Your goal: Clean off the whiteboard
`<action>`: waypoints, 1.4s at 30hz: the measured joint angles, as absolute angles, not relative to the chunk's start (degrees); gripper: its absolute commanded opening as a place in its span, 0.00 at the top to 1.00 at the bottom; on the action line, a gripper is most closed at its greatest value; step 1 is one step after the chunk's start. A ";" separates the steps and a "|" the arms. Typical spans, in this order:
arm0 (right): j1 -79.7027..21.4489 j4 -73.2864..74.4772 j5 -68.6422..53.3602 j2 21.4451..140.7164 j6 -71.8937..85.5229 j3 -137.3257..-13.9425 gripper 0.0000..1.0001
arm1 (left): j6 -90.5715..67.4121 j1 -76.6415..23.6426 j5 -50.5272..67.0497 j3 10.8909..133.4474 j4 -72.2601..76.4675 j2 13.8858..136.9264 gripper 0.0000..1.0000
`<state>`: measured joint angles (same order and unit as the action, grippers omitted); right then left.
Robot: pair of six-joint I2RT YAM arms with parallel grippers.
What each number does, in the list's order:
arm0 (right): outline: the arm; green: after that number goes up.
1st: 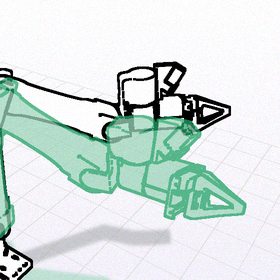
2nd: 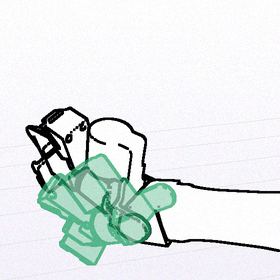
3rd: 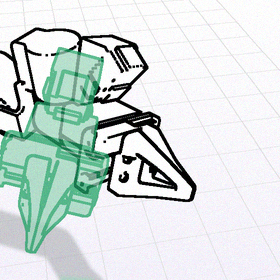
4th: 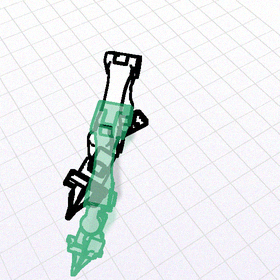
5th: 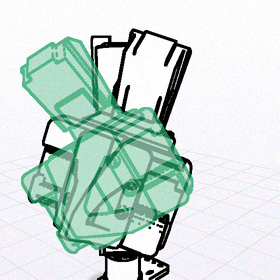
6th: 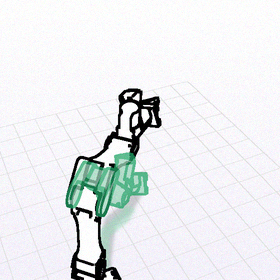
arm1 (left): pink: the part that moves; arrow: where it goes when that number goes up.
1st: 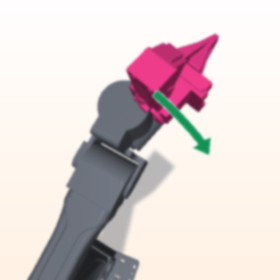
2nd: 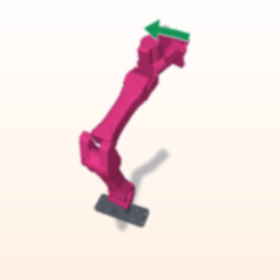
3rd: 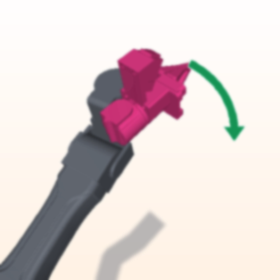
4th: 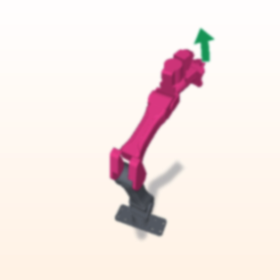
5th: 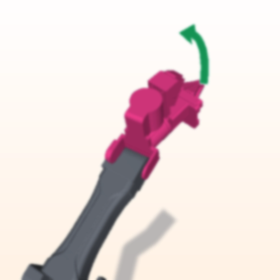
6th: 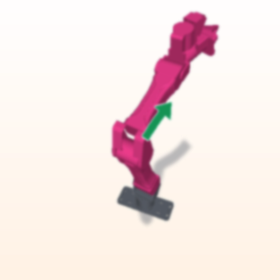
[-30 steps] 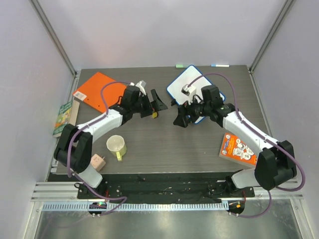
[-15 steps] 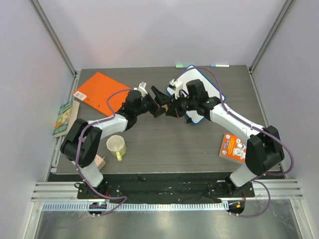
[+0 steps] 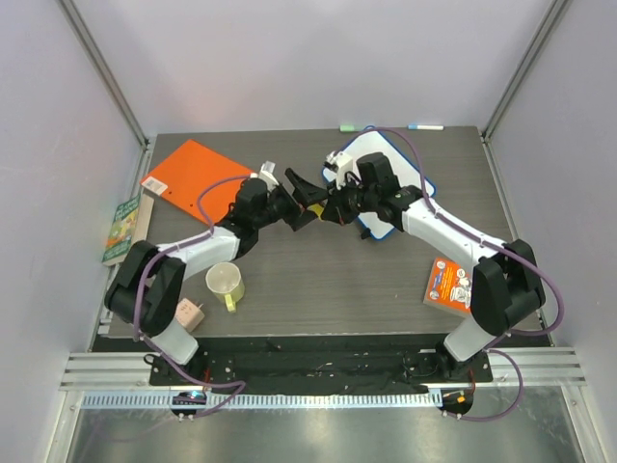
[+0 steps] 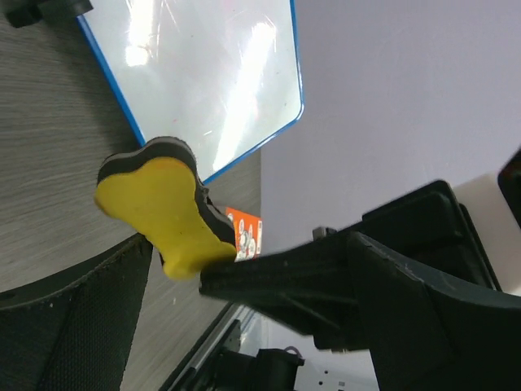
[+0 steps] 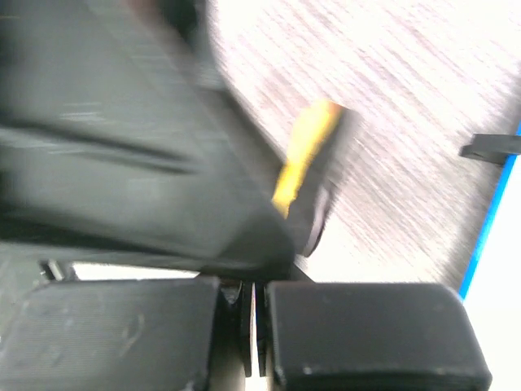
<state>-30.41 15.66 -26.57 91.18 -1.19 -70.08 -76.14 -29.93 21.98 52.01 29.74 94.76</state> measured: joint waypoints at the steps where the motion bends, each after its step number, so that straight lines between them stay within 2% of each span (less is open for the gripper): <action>1: -30.41 15.55 -25.98 91.24 -1.30 -70.08 0.99 | -75.37 -29.87 21.56 51.46 27.94 93.12 0.00; 8: -30.41 14.55 -24.71 93.91 -1.43 -70.19 0.99 | -70.91 -28.82 20.36 48.56 21.28 80.90 0.00; 15: -30.41 14.96 -24.25 94.74 -1.91 -70.57 0.98 | -64.99 -28.60 18.61 49.58 11.07 78.48 0.00; 16: -30.41 14.98 -23.86 94.48 -2.22 -70.61 0.96 | -63.37 -28.51 17.58 49.82 8.43 78.35 0.00; 19: -30.41 15.55 -22.06 92.79 -3.20 -70.59 0.75 | -58.87 -28.34 14.57 50.81 1.48 77.97 0.00; 20: -30.41 15.81 -21.04 91.79 -3.57 -70.59 0.64 | -56.97 -28.32 12.88 51.90 -2.20 77.91 0.00; 22: -30.35 16.01 -18.46 89.41 -4.27 -70.59 0.55 | -52.56 -28.29 9.19 54.94 -9.04 77.93 0.00; 23: -30.06 16.08 -17.12 87.96 -4.86 -70.57 0.47 | -50.33 -28.27 6.87 56.88 -12.67 77.93 0.00; 26: -28.64 16.12 -15.27 84.31 -5.65 -70.32 0.39 | -44.16 -28.14 -0.05 62.15 -20.64 77.89 0.00; 28: -26.57 16.25 -15.05 82.52 -5.76 -70.06 0.38 | -41.28 -28.03 -3.42 63.48 -23.38 77.56 0.00; 33: -16.60 16.84 -16.05 80.68 -5.41 -68.79 0.29 | -36.75 -27.99 -10.11 62.94 -28.75 76.55 0.00; 38: -8.10 18.06 -16.78 78.56 -5.23 -66.63 0.19 | -34.04 -27.62 -13.80 61.71 -31.24 76.44 0.00; 42: -6.15 18.59 -16.99 75.40 -5.39 -64.29 0.14 | -32.56 -26.81 -14.13 60.01 -31.35 76.44 0.00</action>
